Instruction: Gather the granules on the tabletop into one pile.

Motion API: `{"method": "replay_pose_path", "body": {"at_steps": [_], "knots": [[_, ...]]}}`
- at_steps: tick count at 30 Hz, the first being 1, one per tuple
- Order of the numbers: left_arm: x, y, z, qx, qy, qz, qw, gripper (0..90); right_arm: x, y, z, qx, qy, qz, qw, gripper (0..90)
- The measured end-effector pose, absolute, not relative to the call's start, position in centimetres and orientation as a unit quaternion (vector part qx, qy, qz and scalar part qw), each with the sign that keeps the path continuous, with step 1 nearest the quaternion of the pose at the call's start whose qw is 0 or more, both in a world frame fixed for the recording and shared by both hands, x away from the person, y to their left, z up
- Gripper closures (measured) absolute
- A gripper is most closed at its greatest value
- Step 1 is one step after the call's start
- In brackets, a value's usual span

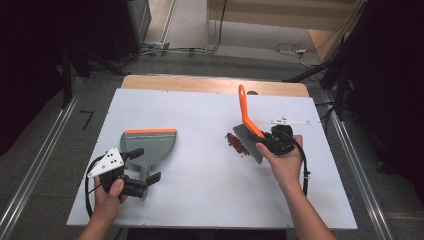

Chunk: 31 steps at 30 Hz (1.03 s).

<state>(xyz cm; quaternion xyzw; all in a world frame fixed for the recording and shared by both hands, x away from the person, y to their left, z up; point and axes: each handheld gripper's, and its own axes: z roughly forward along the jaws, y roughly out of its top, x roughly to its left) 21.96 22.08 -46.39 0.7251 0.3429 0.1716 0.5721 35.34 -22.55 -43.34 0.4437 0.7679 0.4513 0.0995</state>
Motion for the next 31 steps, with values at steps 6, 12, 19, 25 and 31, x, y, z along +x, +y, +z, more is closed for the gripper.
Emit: {"method": "replay_pose_path", "body": {"at_steps": [6, 12, 19, 25, 31], "knots": [[21.9, 22.1, -46.4, 0.724, 0.344, 0.174, 0.572, 0.0, 33.4, -25.5, -43.2, 0.443, 0.763, 0.457, 0.109, 68.7], [21.8, 22.2, -46.3, 0.722, 0.346, 0.18, 0.571, 0.0, 31.2, -28.4, -44.0, 0.445, 0.758, 0.464, 0.114, 68.8], [21.7, 22.7, -46.3, 0.717, 0.349, 0.19, 0.572, 0.0, 29.0, -31.6, -44.5, 0.455, 0.746, 0.474, 0.112, 68.8], [21.7, 22.9, -46.3, 0.714, 0.352, 0.195, 0.573, 0.0, 28.3, -33.3, -45.0, 0.457, 0.743, 0.474, 0.122, 68.8], [21.7, 22.8, -46.4, 0.716, 0.351, 0.195, 0.571, 0.0, 28.5, -33.3, -45.4, 0.456, 0.746, 0.469, 0.125, 68.7]]}}
